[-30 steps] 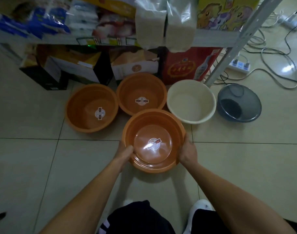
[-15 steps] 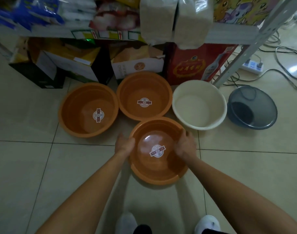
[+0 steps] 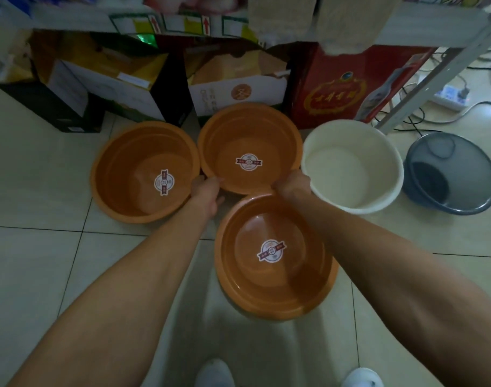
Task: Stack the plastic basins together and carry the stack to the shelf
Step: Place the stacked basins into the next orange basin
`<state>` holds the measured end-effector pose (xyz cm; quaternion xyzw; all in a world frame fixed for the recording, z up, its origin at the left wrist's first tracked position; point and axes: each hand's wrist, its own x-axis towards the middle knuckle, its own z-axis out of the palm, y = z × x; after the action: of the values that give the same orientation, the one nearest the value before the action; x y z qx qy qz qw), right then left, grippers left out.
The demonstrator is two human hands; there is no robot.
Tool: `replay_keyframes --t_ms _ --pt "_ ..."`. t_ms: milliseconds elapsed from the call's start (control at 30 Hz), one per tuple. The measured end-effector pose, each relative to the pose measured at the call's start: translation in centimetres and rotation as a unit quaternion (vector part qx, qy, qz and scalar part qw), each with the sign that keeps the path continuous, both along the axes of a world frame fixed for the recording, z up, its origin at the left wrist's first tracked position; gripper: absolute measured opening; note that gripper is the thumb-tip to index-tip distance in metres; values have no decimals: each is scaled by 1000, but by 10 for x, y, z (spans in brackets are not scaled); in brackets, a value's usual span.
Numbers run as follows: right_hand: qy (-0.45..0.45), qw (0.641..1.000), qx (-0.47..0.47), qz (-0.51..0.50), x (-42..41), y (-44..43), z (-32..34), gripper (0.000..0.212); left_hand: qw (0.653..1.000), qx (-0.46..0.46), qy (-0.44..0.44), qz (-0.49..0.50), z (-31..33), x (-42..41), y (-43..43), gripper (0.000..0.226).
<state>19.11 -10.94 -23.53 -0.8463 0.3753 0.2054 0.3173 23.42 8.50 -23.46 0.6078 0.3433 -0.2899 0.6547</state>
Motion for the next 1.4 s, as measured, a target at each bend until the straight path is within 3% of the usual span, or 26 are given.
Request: replay_keyframes --t_ms 100,200,333,433,567,700,867,1000,1067,1167,1400 --pt "-2 997 35 -65 -15 -3 -4 67 1000 10 21 4 -10 -11 2 50" --pt "-22 970 144 -194 -17 -12 3 79 1000 6 1 -13 11 -16 -3 47" --pt "-75 934 226 -267 1 -3 14 34 999 -19 -37 1 24 -3 -18 64" --pt "-114 912 249 -304 -4 -2 29 28 999 -20 -28 22 33 -7 -21 60" --pt "-155 889 288 -319 -32 -5 62 18 999 -25 -20 25 46 -28 -10 59" --pt "-188 887 320 -274 -59 -6 97 24 999 0 -35 35 79 -51 8 48" --pt "-201 871 378 -238 -95 -9 135 32 999 31 -24 38 118 -71 39 22" --pt "-155 885 391 -199 -149 -20 135 47 999 29 -31 6 134 -107 63 25" --pt "-127 896 383 -186 -184 -23 131 44 998 37 -26 -49 131 -131 74 25" --pt "-63 908 361 -200 -234 -22 123 42 993 61 -14 -104 129 -165 83 38" --pt "26 922 288 -259 -298 0 90 66 973 78 -37 -214 116 -221 80 63"
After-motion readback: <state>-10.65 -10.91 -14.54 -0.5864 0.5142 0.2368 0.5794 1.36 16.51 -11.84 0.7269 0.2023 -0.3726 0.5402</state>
